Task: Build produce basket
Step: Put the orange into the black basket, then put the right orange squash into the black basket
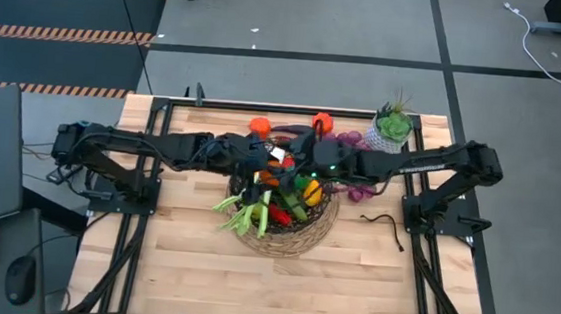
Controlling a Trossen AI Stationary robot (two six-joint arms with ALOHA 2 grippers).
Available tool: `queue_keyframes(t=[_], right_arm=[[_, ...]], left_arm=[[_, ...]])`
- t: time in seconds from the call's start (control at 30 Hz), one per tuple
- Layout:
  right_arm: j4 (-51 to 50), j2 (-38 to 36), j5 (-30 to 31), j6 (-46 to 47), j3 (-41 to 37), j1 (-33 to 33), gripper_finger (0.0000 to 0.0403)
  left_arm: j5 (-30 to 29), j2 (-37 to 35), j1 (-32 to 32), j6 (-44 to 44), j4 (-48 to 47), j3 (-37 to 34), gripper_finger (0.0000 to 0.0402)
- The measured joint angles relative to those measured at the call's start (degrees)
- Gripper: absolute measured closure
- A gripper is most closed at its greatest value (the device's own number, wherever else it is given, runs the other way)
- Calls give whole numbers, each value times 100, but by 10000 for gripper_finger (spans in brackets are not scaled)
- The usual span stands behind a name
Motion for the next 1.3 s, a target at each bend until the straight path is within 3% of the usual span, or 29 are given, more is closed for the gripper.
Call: queue_keyframes(t=[0.4,0.53,0.83,0.93,1.13,1.3], right_arm=[[-361,203,-16,113,1,5,51],[-1195,275,-13,167,-101,4,51],[-1483,283,245,321,-304,42,51],[-1237,69,257,256,-239,60,51],[-1656,-528,484,159,-260,53,51],[-2596,-1088,833,203,-258,2,51]], left_arm=[[-26,7,-46,-89,-151,-7,46],[-96,-86,-42,-38,116,85,47],[-55,-125,8,-175,492,112,47],[-72,-116,88,-415,427,104,47],[-81,-116,184,-761,274,103,47],[-130,-109,177,-756,132,96,47]])
